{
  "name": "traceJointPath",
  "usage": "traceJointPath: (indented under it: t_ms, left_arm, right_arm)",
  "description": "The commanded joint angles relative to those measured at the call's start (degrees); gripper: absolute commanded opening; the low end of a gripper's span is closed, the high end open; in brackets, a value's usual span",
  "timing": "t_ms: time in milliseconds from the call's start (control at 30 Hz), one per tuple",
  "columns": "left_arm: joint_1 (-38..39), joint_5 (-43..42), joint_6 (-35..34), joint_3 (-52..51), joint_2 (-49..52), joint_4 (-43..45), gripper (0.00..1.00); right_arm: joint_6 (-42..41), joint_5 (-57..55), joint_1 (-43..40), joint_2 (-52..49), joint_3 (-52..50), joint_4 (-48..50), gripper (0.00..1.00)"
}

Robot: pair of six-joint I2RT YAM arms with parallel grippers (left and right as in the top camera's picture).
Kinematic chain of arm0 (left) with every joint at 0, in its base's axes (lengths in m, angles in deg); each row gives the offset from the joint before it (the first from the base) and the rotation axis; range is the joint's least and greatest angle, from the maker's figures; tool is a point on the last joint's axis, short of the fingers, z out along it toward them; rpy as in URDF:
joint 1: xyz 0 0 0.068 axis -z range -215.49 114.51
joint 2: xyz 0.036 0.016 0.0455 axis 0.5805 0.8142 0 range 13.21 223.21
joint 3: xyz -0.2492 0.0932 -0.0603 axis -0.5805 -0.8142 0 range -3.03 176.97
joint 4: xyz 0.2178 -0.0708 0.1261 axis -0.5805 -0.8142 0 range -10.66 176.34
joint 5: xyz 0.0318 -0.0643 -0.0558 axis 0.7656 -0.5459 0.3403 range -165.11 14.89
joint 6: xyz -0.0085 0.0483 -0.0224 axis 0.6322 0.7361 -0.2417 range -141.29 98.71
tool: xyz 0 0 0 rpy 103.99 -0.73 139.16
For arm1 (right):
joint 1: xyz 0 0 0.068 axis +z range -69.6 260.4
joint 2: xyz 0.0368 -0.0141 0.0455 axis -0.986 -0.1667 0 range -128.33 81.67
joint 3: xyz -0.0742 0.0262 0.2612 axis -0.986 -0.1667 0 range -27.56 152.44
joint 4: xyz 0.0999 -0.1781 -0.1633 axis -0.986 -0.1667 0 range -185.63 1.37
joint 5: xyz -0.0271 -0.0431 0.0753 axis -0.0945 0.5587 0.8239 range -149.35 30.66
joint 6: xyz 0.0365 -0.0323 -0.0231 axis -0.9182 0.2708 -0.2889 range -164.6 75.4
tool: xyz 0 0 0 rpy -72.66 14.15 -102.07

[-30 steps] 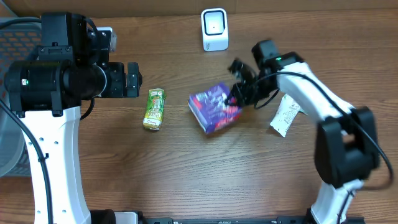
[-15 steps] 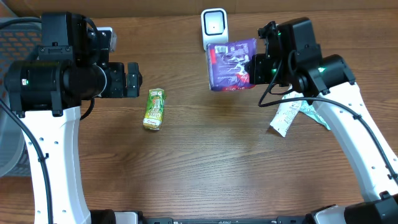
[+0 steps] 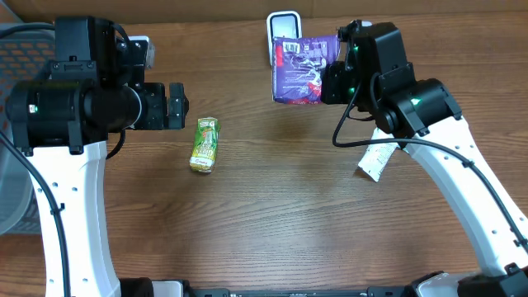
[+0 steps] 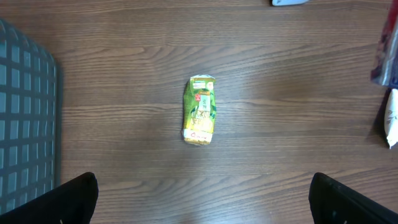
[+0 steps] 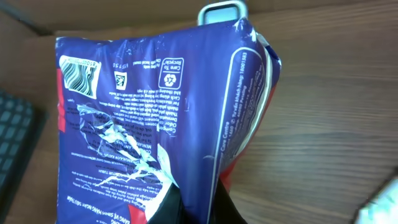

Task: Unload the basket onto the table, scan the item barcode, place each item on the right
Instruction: 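Lift the purple pack and raise it toward the scanner, then hold the purple pack barcode in front of the white scanner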

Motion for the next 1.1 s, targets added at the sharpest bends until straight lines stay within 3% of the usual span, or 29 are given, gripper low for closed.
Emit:
traceJointPath:
  t_ms: [0,300,400,567,600,767,867,1067]
  left_arm:
    - [-0.2,0.2,1.3,0.4,0.6,0.1,1.00]
    - [-0.2,0.2,1.3,0.4,0.6,0.1,1.00]
    - [-0.2,0.2,1.3,0.4,0.6,0.1,1.00]
    - [-0.2,0.2,1.3,0.4,0.6,0.1,1.00]
    - [-0.2,0.2,1.3,0.4,0.6,0.1,0.99]
    - [-0.2,0.2,1.3,0.4,0.6,0.1,0.99]
    - [-0.2,0.2,1.3,0.4,0.6,0.1,1.00]
    - [-0.2,0.2,1.3,0.4,0.6,0.1,1.00]
  right_arm:
    - [-1.1,-8.0,0.0,1.7,6.3,-1.7,0.03]
    - [9.4,-26.8,0.0,-10.7,33.8,-9.0,0.04]
    - [16.0,-28.3,0.1,-14.5,34.4,-5.7,0.04]
    - [20.3,-37.3,0.5,-20.5,34.4,-3.7,0.04]
    - [25.6,-38.7,0.5,-22.8,34.4,-3.3,0.04]
    - [33.1,-45.8,0.6,-28.3,34.4,-1.5,0.04]
    - [45.7,-46.2,1.3,-30.8,34.4,-0.9,0.04]
    - [60.2,-49.3,2.4,-33.6,34.4,9.2,0.04]
